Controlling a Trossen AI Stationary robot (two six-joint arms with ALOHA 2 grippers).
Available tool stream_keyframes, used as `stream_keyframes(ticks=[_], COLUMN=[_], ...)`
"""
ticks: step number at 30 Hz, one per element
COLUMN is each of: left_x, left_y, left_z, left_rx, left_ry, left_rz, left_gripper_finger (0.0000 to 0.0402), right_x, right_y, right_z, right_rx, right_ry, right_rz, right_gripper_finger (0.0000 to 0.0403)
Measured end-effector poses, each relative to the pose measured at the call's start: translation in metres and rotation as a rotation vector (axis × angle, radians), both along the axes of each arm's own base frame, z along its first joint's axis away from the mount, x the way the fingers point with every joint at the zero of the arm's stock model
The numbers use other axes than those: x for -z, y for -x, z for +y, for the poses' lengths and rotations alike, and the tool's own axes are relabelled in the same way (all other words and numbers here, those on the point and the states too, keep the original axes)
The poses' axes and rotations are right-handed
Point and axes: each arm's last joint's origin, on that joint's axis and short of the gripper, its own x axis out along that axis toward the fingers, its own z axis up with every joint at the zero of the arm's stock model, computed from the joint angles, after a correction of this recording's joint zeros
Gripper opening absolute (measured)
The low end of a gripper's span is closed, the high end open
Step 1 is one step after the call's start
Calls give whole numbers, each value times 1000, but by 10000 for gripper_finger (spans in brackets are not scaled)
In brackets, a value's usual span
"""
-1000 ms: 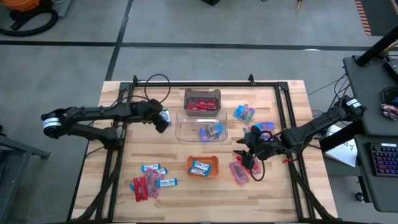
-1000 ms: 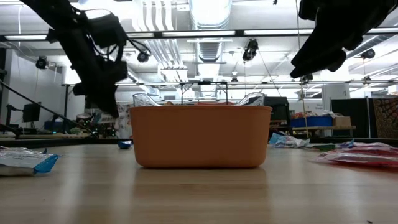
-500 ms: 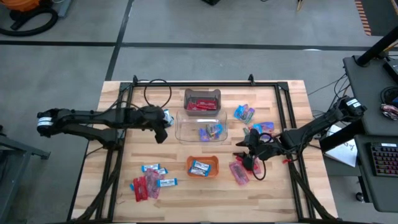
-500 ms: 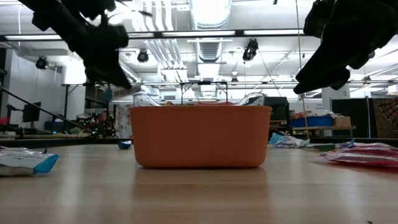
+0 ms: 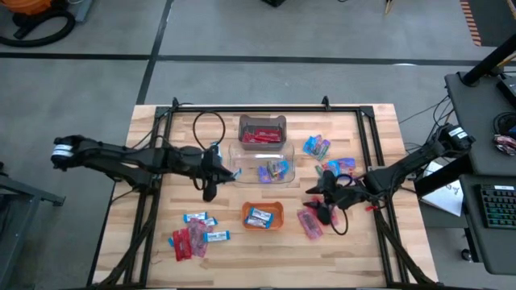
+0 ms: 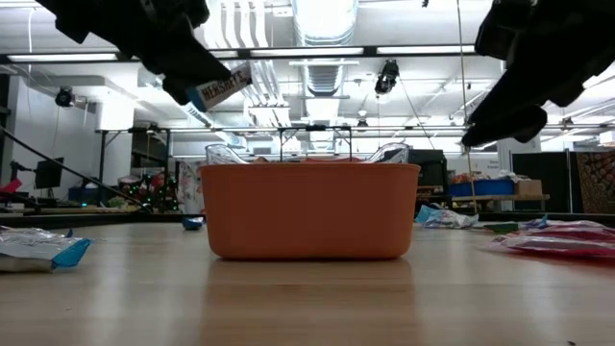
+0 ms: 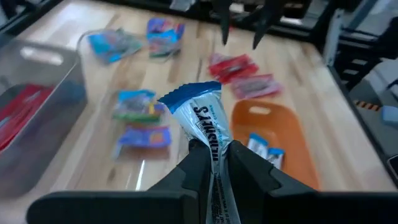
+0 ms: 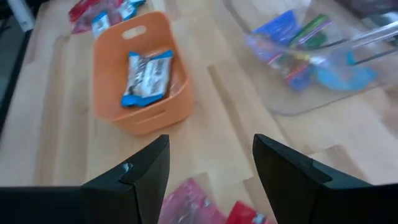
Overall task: Sort candy
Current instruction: Put the white chocolate bar into the orange bin
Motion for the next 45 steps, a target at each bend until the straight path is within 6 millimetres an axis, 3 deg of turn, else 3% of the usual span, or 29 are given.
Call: stream_keyframes(ticks=[18,31,45], left_x=[15,23,35], left_y=[-36,-70,-86], left_z=[-19,-40,-62], left_rx=[139,227,285], left_ry=[39,18,21], left_rz=[-114,-55,42], left_gripper_finger=[38,38,38], right_x=[-32,-32,-32], right_y=[29,32,32], right_z=[-2,-3,-3], right_rx=[-118,-132,-132], right_ry=[-77,-48,-48], right_rz=[-86,-97,-97], right_gripper_finger=[221,221,221])
